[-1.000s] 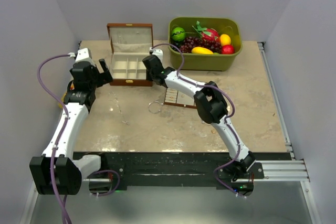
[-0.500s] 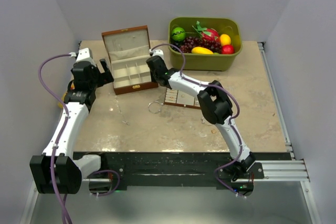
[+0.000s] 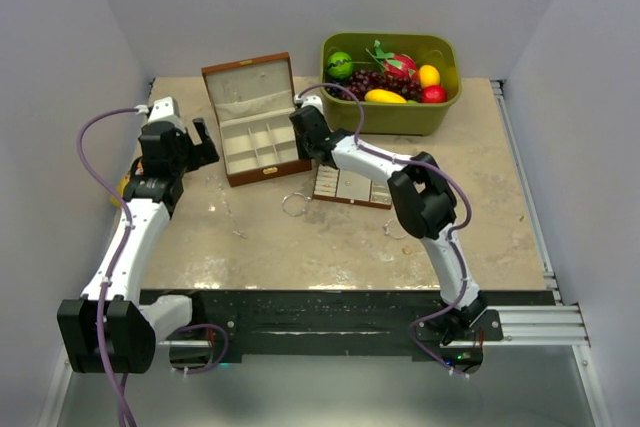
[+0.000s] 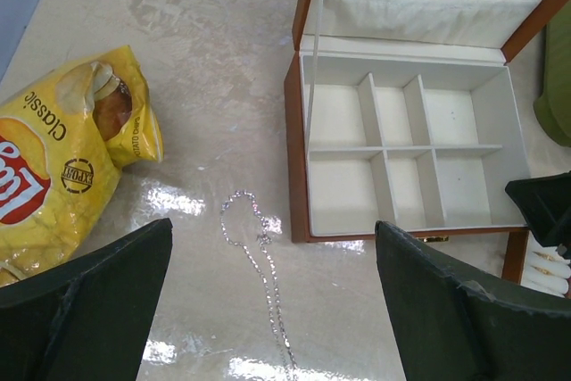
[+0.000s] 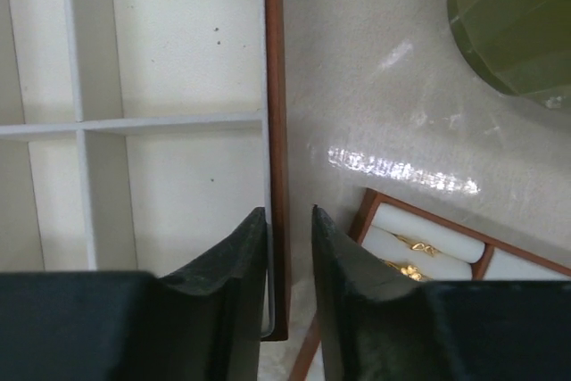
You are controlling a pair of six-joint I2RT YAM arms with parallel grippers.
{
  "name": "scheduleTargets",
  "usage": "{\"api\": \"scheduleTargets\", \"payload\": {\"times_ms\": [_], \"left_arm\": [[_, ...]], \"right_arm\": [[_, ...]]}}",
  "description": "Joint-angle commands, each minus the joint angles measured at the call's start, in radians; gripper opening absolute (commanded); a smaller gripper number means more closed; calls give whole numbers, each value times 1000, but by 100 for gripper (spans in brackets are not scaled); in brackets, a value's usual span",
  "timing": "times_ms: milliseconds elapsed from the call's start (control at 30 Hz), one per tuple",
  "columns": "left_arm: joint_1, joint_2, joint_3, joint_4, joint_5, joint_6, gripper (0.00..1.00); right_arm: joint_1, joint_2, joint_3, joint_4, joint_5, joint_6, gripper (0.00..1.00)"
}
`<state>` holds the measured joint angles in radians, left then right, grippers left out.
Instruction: Organize the mixed jewelry
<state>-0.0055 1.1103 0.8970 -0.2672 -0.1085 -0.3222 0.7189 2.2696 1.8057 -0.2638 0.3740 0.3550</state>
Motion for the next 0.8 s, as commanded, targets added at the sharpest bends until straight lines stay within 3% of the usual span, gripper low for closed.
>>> {"api": "scheduleTargets", "payload": {"times_ms": [0, 100, 233, 467, 633, 767], "left_arm": [[6, -32, -7, 23, 41, 18, 100], [6, -49, -13, -6, 62, 29, 100], [6, -104, -82, -7, 75, 51, 100], [-1, -138, -101, -61, 93, 97, 100], [-16, -144, -99, -53, 61, 92, 100], [-16, -118, -86, -55, 78, 87, 100]], "right_arm": [[-12, -130, -28, -5, -26, -7, 45], [-12, -220, -81, 0, -41, -4, 54], [-12, -381, -231, -8, -29, 34, 56], [-12, -746, -708, -26, 8, 157, 54], [-13, -973, -885, -107, -1, 228, 51], [-12, -1054, -992, -126, -37, 262, 50]]}}
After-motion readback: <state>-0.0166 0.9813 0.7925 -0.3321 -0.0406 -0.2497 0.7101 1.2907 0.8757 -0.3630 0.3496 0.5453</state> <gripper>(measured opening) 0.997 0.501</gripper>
